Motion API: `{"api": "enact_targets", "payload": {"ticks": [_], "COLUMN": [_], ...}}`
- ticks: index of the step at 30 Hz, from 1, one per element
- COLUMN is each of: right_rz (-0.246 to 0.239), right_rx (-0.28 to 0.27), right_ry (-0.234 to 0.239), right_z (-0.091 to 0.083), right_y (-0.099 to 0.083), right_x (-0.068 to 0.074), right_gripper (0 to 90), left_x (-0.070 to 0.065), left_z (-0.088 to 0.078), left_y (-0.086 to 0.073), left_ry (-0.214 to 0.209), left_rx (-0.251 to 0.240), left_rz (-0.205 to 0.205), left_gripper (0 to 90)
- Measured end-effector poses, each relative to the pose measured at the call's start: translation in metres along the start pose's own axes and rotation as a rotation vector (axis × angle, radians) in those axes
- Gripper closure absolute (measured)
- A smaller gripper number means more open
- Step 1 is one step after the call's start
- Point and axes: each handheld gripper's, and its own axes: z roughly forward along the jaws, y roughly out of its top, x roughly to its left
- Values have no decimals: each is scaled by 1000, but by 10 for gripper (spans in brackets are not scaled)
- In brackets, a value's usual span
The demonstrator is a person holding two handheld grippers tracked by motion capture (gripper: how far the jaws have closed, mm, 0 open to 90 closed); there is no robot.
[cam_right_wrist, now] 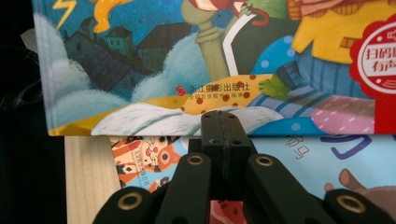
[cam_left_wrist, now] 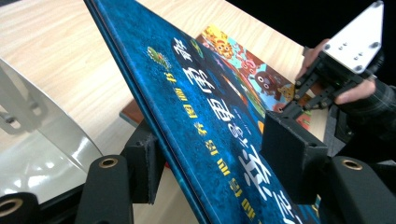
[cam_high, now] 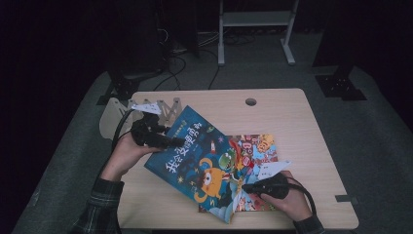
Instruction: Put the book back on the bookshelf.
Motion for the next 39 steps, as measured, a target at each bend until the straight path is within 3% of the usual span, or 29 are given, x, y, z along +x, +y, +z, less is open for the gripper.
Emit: {"api": "enact_targets", "payload": {"ticks": [8, 22, 26, 31, 35, 39], "right_rz": [-11, -1, -1, 2, -2, -2], "right_rx": [-13, -32, -40, -40, -42, -38], "right_ry": [-16, -16, -21, -28, -32, -35], "right_z": [-1, 5, 7, 9, 13, 17], "right_y": [1, 5, 6, 8, 11, 15], "right_x": [2, 2, 2, 3, 4, 6], "right_gripper": [888, 890, 890, 890, 891, 890], "left_x": [9, 21, 24, 23, 20, 16], "left_z": [8, 13, 14, 15, 14, 13], "left_y": [12, 40, 47, 60, 72, 84], "left_ry": [7, 25, 12, -4, -5, -12], "left_rx": [17, 57, 68, 73, 92, 104], "left_rz": [-6, 7, 11, 5, 35, 38], "left_gripper": [394, 535, 554, 589, 607, 634]}}
